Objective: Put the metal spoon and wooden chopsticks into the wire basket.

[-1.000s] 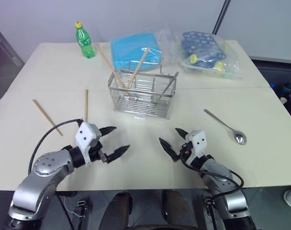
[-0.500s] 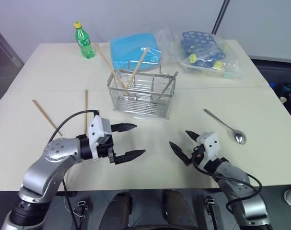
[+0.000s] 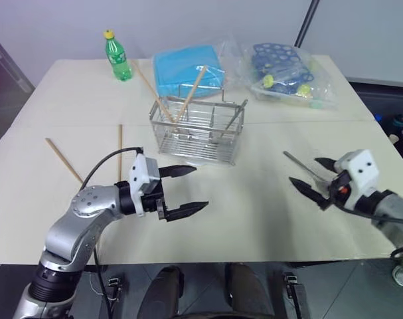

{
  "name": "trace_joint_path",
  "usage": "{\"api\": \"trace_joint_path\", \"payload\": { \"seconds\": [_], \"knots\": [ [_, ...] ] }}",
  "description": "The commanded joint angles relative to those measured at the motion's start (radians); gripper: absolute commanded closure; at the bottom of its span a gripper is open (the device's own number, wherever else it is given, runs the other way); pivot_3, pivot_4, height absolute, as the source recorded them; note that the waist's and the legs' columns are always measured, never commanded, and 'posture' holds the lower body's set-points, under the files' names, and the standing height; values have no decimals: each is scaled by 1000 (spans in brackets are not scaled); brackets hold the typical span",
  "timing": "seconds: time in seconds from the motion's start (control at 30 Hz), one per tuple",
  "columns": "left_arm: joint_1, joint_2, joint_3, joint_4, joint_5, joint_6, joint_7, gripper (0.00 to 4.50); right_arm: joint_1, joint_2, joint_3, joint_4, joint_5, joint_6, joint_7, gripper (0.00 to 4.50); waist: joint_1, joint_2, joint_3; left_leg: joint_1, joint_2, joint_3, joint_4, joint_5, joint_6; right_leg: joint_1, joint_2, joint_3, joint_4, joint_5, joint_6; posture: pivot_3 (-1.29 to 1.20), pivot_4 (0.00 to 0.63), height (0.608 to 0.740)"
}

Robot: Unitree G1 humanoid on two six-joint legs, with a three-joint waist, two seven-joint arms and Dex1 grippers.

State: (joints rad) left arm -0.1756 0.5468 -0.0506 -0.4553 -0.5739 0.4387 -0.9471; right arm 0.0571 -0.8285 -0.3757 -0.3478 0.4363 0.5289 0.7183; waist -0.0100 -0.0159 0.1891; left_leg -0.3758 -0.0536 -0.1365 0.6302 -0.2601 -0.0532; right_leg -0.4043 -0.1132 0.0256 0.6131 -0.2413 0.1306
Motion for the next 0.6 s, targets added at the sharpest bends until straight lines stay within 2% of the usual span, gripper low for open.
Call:
{"api": "trace_joint_path", "payload": {
  "seconds": [0.03, 0.17, 0.3, 0.6],
  "knots": [
    [-37, -14, -14, 9, 14, -24, 12, 22, -43, -80, -1, 172, -22, -92, 140, 0, 0, 0, 0, 0, 0, 0, 0, 0, 0, 0, 0, 0, 0, 0, 0, 0, 150, 740],
    [-43, -20, -20, 8, 13, -20, 17, 22, -129, -143, 57, 353, -53, -169, 264, 0, -6, 0, 0, 0, 0, 1, 0, 0, 0, 0, 0, 0, 0, 0, 0, 0, 150, 740],
    [-34, -23, -21, -11, 16, -11, 35, 22, -292, -180, 150, 600, -120, -281, 380, 0, -8, 1, 1, 1, 0, 2, 0, 0, 0, 0, 0, 0, 0, 1, 1, 0, 150, 740],
    [12, -7, 9, -82, -2, 33, 110, 22, -570, -143, 312, 1005, -248, -441, 521, 0, -5, 2, 1, 1, 0, 2, 0, 0, 0, 0, -1, 0, 0, 2, 4, 0, 150, 740]
  ]
}}
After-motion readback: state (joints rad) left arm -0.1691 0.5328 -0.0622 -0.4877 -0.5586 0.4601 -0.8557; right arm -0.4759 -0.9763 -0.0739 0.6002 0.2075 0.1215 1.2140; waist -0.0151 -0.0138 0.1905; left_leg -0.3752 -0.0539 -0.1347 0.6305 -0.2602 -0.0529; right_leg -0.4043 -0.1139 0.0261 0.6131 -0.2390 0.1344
